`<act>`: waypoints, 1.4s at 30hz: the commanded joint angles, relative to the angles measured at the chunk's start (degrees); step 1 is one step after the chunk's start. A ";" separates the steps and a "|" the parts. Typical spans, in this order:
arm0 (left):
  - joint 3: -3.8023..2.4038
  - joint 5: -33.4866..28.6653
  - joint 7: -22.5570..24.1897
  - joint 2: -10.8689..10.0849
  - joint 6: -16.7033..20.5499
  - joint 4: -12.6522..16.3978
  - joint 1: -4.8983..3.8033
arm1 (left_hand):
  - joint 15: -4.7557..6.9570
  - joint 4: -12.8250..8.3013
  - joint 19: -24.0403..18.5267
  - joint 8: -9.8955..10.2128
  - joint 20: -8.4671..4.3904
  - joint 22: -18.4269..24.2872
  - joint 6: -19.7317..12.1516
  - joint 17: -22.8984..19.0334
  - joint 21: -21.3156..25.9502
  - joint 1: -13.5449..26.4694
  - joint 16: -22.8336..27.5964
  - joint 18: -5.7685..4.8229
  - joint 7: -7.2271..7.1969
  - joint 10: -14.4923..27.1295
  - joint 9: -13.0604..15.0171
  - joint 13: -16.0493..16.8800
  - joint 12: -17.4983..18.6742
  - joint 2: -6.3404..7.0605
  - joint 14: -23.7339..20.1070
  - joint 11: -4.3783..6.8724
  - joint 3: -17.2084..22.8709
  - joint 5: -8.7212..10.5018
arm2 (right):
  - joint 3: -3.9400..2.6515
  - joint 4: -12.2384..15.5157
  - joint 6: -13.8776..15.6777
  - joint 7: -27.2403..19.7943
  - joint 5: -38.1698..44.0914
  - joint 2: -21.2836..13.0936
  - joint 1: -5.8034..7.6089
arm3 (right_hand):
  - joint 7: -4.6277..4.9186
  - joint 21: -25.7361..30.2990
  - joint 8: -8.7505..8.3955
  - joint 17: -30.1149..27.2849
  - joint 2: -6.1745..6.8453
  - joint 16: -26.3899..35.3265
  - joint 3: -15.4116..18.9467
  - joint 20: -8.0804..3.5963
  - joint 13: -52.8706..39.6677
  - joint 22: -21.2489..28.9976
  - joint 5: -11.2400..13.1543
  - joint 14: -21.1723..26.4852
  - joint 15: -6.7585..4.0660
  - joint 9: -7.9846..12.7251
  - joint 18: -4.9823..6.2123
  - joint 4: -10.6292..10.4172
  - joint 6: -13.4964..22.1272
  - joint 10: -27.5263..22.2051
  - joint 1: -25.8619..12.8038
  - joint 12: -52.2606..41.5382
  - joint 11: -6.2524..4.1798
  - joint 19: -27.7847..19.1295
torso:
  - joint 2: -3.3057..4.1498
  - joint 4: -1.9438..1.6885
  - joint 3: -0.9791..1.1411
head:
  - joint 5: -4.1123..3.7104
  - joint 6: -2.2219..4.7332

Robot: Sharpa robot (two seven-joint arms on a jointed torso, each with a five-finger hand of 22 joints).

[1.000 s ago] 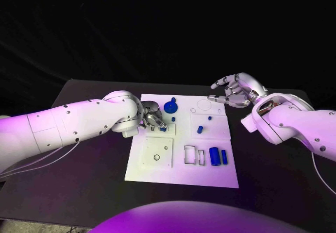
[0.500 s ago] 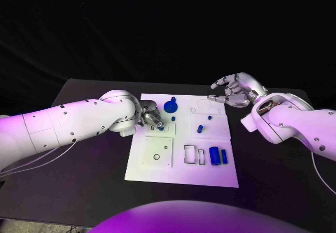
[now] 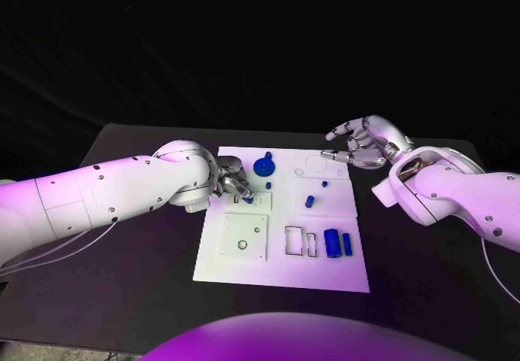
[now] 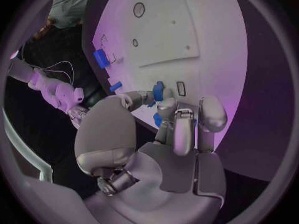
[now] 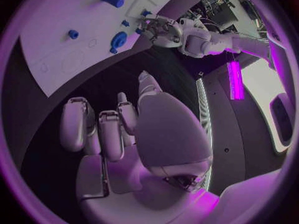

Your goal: Assemble the parts on the task board

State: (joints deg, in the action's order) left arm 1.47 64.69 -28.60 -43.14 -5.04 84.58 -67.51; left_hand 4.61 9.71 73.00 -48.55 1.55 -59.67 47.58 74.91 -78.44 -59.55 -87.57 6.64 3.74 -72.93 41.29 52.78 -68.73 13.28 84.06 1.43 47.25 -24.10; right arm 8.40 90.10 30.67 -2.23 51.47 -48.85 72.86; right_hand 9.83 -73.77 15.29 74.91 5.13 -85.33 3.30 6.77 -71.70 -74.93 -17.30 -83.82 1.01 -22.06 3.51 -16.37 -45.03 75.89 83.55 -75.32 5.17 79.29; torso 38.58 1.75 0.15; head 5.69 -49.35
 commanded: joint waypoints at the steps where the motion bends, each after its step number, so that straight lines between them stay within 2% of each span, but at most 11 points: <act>1: -0.02 0.53 -0.14 0.22 -0.45 0.01 0.02 | 0.24 -10.54 0.46 -0.38 0.07 -0.03 1.28 9.28 -0.32 -0.07 -0.20 -0.63 -1.03 -0.23 0.06 -0.01 -0.10 -0.46 4.40 0.16 10.22 -0.17 | -0.01 -0.01 -1.00 0.09 0.20 0.06 -0.06 | 0.07 0.12 0.17 2.91 -0.42 0.28 -0.05 -0.05 0.05 -2.05 -0.18 -3.25 -0.36 0.05 1.02 -0.19 0.34 -0.27 -0.10 0.17 -0.20 -0.28 | -0.01 0.00 0.00 | 0.00 -0.03; 15: 0.02 0.26 -0.14 0.54 -1.03 -0.13 0.02 | 0.26 -10.57 0.49 -0.43 0.06 -0.07 1.31 9.28 -0.34 0.07 -0.20 -0.65 -1.05 -0.29 0.10 0.06 -0.14 -0.35 4.40 0.17 10.17 -0.20 | -0.01 -0.06 -1.06 0.12 0.20 0.07 -0.11 | 0.07 0.12 0.17 2.91 -0.42 0.28 -0.05 -0.05 0.05 -2.05 -0.18 -3.25 -0.36 0.05 1.02 -0.19 0.34 -0.27 -0.10 0.17 -0.20 -0.28 | 0.02 0.01 0.02 | 0.04 0.10; 20: 0.03 0.26 -0.19 0.60 -1.74 -0.12 0.02 | 0.26 -10.55 0.52 -0.46 0.05 -0.13 1.33 9.27 -0.37 0.17 -0.20 -0.66 -1.06 -0.32 0.12 0.07 -0.15 -0.31 4.40 0.18 10.10 -0.19 | -0.01 -0.10 -1.10 0.14 0.20 0.07 -0.14 | 0.07 0.12 0.17 2.91 -0.42 0.28 -0.05 -0.05 0.05 -2.05 -0.18 -3.25 -0.36 0.05 1.02 -0.19 0.34 -0.27 -0.10 0.17 -0.20 -0.28 | 0.00 0.00 0.07 | 0.06 -0.02; 25: 0.04 0.25 -0.22 0.71 -2.39 -0.20 0.02 | 0.26 -10.52 0.55 -0.50 0.05 -0.19 1.36 9.28 -0.39 0.27 -0.20 -0.68 -1.08 -0.39 0.15 0.14 -0.20 -0.26 4.40 0.18 10.02 -0.16 | -0.01 -0.17 -1.24 0.22 0.19 0.09 -0.19 | 0.07 0.12 0.17 2.91 -0.42 0.28 -0.05 -0.05 0.05 -2.05 -0.18 -3.25 -0.36 0.05 1.02 -0.19 0.34 -0.27 -0.10 0.17 -0.20 -0.28 | 0.02 0.00 0.01 | 0.05 -0.04; 42: 0.05 0.39 -0.26 0.77 -3.64 -0.32 0.02 | 0.36 -9.76 0.57 -0.86 0.00 -0.31 1.20 9.27 -0.33 1.42 -0.17 -0.72 -1.40 -0.90 0.51 0.37 -0.41 -0.19 4.41 0.38 8.28 0.53 | -0.01 -0.21 -1.31 0.27 0.19 0.08 -0.23 | 0.06 0.24 0.25 2.82 -0.44 0.34 -0.04 -0.06 0.04 -1.98 -0.31 -3.24 -0.37 0.08 1.04 -0.18 0.35 -0.25 -0.19 0.15 -0.21 -0.32 | 0.02 -0.03 0.02 | 0.10 -0.28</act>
State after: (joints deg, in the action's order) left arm 1.40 65.00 -28.77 -42.54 -6.75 84.15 -67.63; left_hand 4.60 9.16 73.21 -49.22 1.75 -59.93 47.64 74.91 -78.66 -58.72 -87.57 6.64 3.69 -73.45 41.78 53.17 -68.96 13.06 84.05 1.94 46.71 -23.74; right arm 8.40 89.88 30.17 -1.97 51.47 -48.82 72.67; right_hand 9.83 -73.77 15.29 74.90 5.13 -85.33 3.30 6.76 -71.72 -74.95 -17.29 -83.82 1.02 -22.06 3.51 -16.37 -45.03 75.89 83.55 -75.32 5.17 79.30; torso 38.61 1.74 0.16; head 5.75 -49.59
